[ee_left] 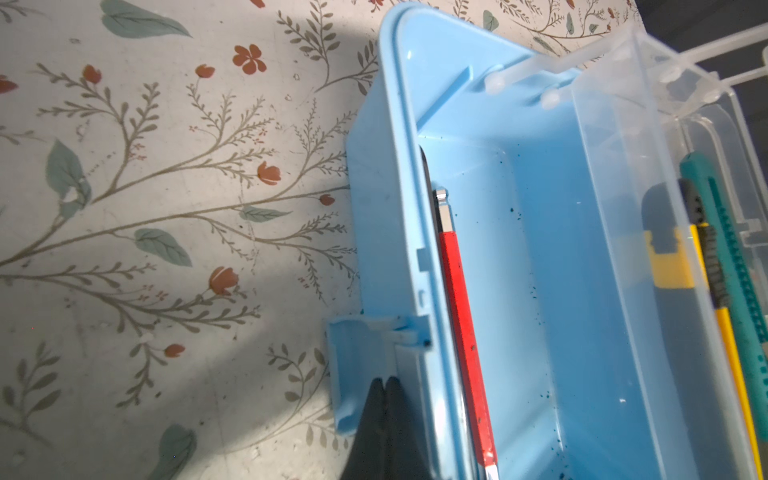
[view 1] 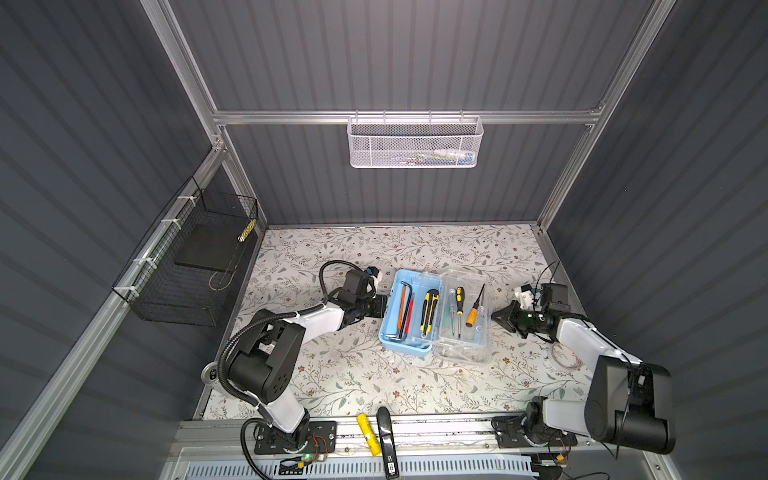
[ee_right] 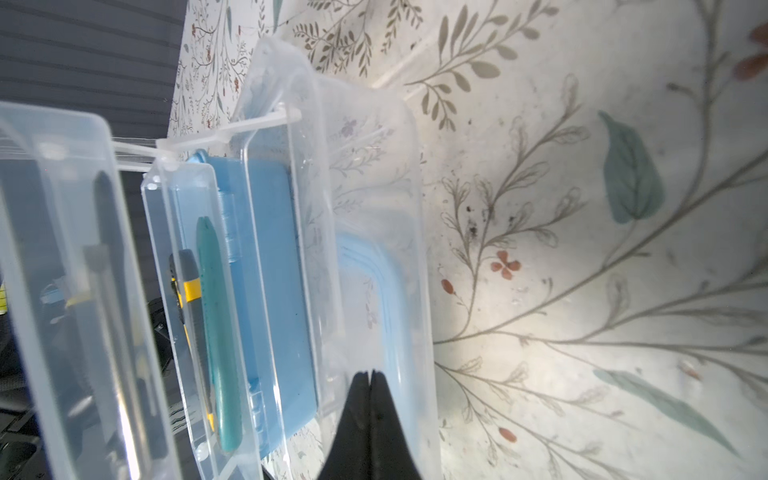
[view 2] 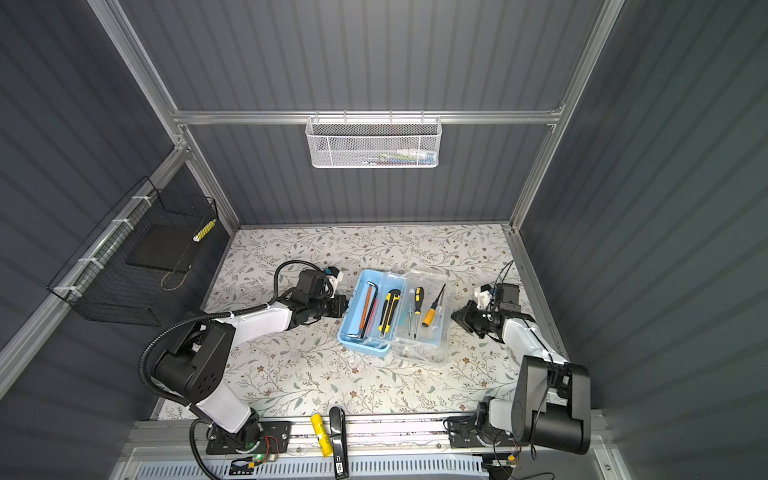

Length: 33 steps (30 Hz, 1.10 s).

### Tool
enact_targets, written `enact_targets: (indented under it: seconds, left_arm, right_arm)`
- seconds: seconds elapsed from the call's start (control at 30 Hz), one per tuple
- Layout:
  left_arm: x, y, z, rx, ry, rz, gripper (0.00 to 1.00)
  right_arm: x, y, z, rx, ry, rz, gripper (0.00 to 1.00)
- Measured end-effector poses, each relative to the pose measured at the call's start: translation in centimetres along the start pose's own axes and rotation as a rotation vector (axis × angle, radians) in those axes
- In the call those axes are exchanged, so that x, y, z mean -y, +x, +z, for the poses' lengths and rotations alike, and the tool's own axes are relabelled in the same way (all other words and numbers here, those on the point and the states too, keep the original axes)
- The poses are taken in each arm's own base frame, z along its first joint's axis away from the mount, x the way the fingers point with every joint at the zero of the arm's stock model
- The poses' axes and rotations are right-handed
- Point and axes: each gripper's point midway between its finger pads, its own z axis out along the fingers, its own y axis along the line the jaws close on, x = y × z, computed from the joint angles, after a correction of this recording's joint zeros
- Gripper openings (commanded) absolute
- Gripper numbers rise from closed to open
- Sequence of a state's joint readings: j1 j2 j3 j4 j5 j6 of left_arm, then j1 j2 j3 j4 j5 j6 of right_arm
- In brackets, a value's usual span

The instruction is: Pack the tool kit

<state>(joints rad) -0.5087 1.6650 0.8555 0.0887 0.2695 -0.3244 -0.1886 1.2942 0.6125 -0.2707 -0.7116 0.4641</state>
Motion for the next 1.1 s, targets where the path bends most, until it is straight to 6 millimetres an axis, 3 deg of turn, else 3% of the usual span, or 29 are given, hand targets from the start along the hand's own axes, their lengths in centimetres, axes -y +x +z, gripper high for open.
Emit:
enact_targets:
  seconds: [0.57, 1.1]
  left_arm:
    - [0.0, -0.1, 0.0, 0.003, 0.001, 0.001, 0.00]
    - [-0.3, 0.7, 0.2, 0.020, 0.009, 0.007, 0.00]
  right_arm:
    - [-3.9, -0.2, -2.4, 0.034, -0.074, -0.079, 0.00]
    - [-12.9, 0.8, -3.8, -0.002, -0.126, -0.298, 0.00]
